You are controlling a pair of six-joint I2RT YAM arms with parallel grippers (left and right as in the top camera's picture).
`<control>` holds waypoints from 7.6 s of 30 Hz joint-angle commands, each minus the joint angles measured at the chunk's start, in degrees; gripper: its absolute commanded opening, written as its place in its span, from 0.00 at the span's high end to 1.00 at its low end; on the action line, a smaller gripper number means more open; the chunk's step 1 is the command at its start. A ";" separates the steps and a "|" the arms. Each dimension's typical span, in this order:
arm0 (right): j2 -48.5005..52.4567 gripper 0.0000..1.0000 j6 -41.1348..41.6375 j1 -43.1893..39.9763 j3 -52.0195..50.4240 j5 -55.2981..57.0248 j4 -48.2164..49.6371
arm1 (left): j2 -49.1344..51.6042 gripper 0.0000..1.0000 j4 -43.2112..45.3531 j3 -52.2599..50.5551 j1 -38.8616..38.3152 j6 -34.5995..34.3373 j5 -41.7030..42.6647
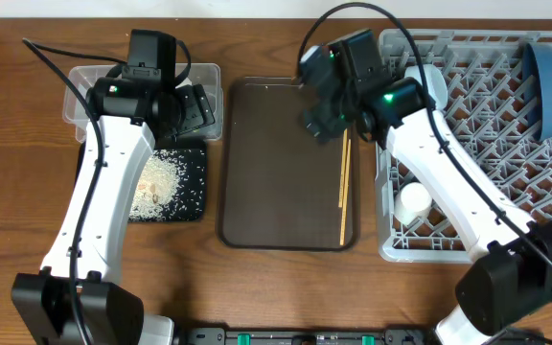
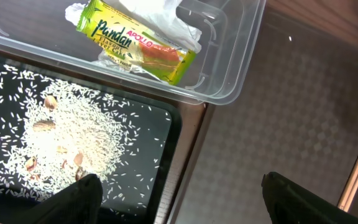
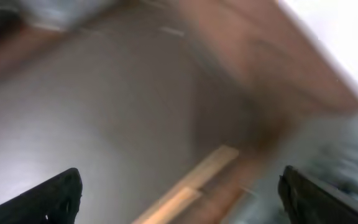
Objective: Sort waste into correct bins and load items into the dishwasher rack
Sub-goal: 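Reach the right gripper to the wooden chopsticks and grasp them, then carry the chopsticks into the rack and release with the right gripper, then reach the right gripper back to the remaining chopstick and grasp it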
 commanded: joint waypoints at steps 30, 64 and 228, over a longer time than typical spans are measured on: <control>14.99 0.29 48.17 -0.28 9.44 9.70 -16.79 | -0.72 0.15 -0.17 0.94 0.17 0.07 -0.52; 22.56 0.49 52.70 0.33 2.49 16.02 -6.71 | -0.72 0.15 -0.17 0.94 0.17 0.07 -0.52; 9.92 0.60 52.04 2.36 -18.27 10.32 -8.13 | -0.72 0.15 -0.17 0.94 0.17 0.07 -0.52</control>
